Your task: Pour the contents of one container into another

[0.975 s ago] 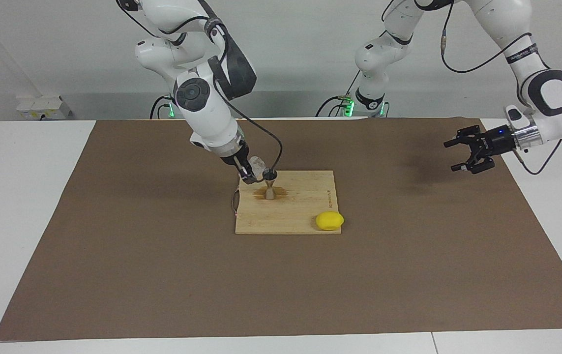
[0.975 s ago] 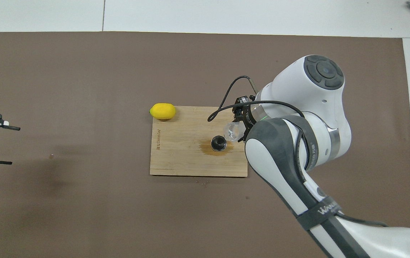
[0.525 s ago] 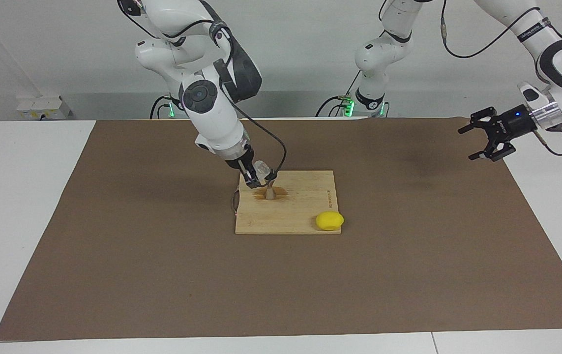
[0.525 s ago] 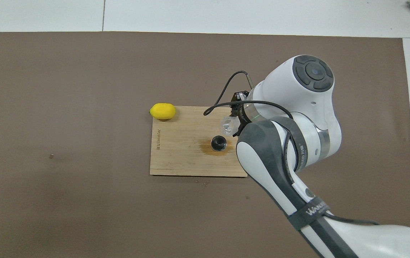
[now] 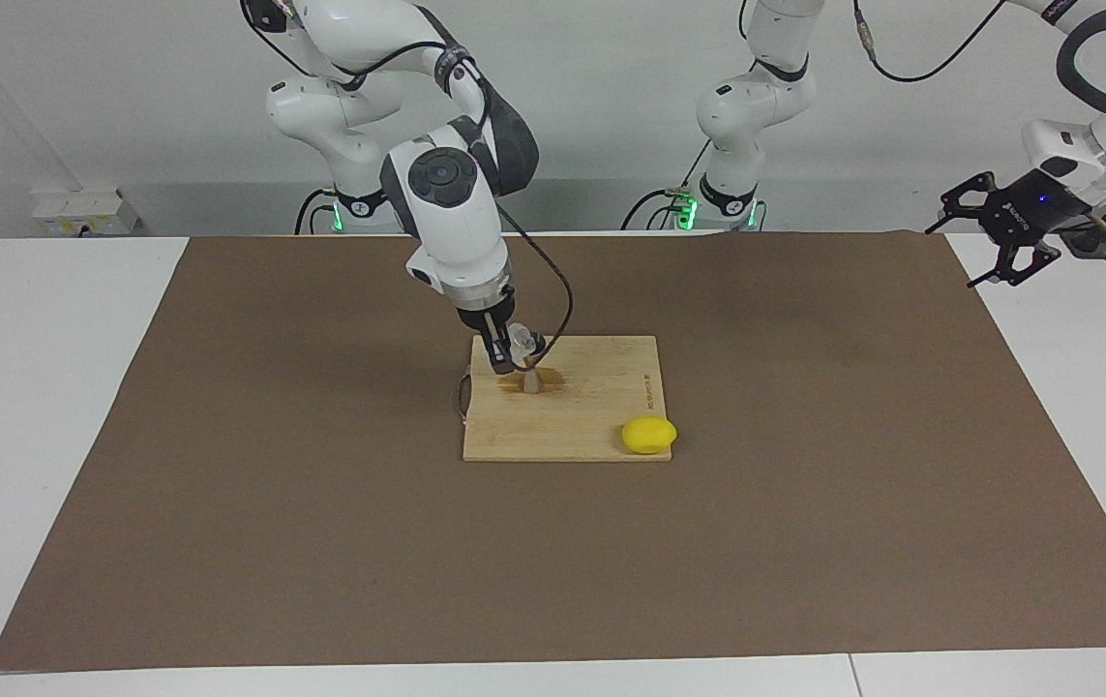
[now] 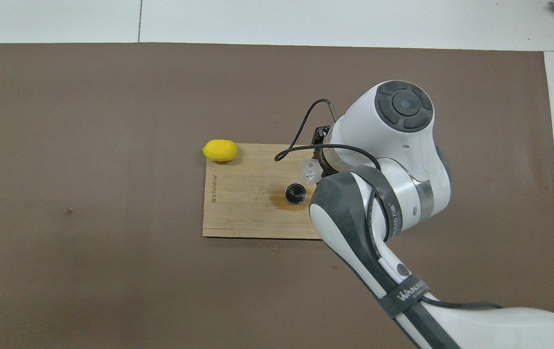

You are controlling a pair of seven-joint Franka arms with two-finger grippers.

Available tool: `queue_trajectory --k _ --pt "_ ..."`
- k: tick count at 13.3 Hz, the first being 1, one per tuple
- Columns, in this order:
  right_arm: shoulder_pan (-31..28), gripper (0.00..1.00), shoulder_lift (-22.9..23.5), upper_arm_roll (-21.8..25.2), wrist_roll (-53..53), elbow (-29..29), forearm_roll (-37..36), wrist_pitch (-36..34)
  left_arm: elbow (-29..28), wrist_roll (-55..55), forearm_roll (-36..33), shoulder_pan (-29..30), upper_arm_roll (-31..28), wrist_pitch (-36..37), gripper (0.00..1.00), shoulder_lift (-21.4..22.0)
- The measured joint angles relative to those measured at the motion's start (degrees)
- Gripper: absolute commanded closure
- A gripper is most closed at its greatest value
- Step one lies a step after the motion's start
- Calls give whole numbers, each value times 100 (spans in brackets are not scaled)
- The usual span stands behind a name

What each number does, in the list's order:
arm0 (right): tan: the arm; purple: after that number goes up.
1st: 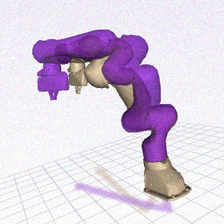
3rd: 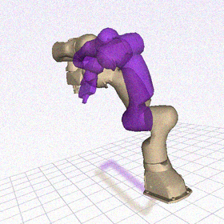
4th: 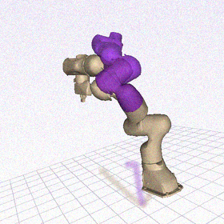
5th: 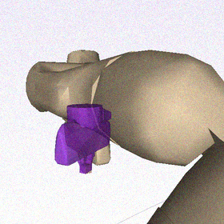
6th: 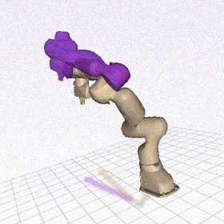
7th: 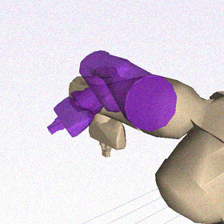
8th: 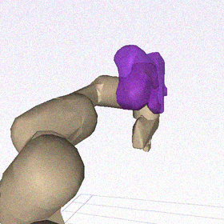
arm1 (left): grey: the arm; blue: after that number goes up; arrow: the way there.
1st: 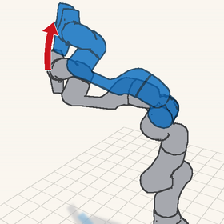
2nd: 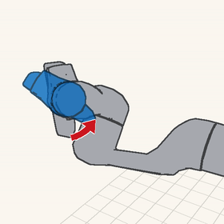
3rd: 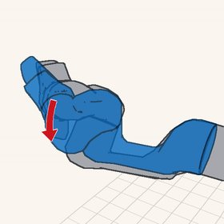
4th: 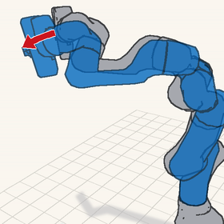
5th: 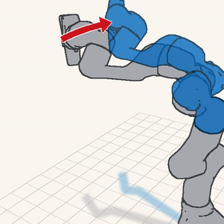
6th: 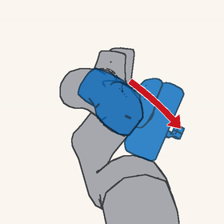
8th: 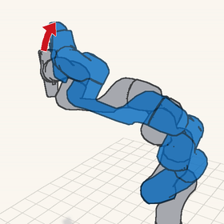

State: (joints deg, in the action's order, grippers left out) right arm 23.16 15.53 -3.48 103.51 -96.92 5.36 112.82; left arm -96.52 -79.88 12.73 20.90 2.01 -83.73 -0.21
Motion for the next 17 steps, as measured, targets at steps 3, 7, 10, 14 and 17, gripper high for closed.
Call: queue_trajectory --k 3,7,10,14,17 --pt "65 93 0 0 277 -31 -364 0 0 1550 -170 -233 3 2 0 94" --pt "216 93 -3 -1 315 -128 -666 44 0 3339 -203 -440 27 3 0 127" --pt "330 94 -15 -2 509 -158 -970 85 -1 4702 -205 -630 54 56 0 176" --pt "484 94 -76 -3 560 -247 -1336 86 0 5668 -217 -735 62 42 0 330" --pt "545 94 -111 -3 561 -316 -1573 86 8 5951 -460 -735 67 16 0 434"
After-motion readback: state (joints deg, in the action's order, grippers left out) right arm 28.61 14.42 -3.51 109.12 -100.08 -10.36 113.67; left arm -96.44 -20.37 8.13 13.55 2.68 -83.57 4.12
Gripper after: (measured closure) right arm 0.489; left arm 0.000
